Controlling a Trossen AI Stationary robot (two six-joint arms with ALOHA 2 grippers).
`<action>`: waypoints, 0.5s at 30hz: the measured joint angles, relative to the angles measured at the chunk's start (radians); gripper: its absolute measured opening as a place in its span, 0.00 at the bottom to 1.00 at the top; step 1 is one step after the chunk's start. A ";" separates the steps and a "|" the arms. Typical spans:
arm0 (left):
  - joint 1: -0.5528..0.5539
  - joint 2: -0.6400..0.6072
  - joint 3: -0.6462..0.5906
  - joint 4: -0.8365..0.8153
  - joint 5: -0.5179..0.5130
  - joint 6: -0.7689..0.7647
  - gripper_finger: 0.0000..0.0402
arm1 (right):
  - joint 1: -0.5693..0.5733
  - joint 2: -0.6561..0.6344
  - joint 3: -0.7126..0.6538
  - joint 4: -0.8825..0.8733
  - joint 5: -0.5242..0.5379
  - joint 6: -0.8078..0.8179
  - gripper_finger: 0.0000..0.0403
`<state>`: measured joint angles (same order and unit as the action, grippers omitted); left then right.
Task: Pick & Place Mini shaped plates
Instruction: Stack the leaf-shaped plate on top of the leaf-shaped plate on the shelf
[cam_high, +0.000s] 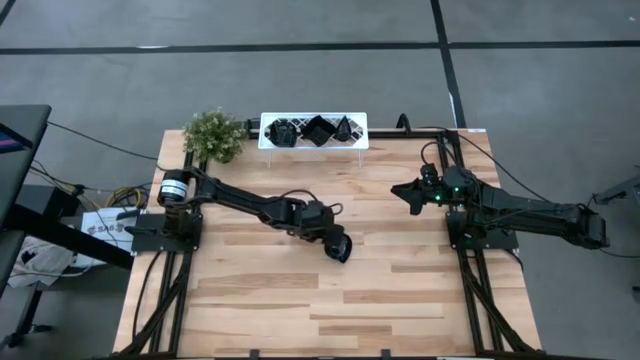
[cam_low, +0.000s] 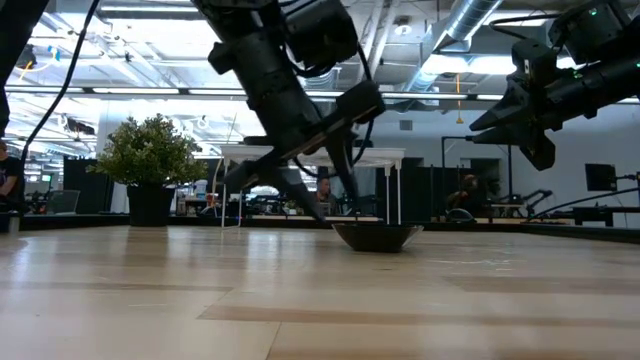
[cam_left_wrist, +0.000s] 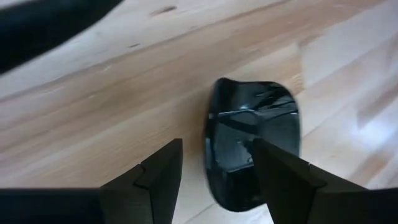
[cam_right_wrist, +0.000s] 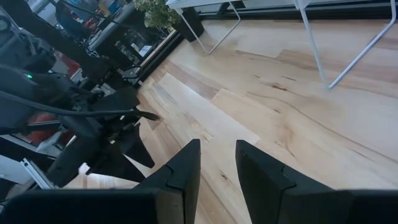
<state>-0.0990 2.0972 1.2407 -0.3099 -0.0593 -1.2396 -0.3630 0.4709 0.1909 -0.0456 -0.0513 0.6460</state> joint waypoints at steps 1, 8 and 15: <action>0.000 0.000 -0.008 0.005 0.000 -0.006 0.48 | 0.000 0.000 0.000 0.000 0.000 0.000 0.24; 0.000 0.001 -0.027 0.049 0.000 -0.033 0.48 | 0.000 0.000 0.000 0.000 0.000 0.000 0.24; 0.000 0.032 -0.026 0.067 0.007 -0.034 0.48 | 0.000 0.000 0.000 0.000 0.000 0.000 0.24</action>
<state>-0.0990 2.1289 1.2142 -0.2433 -0.0526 -1.2732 -0.3630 0.4709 0.1909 -0.0460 -0.0513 0.6456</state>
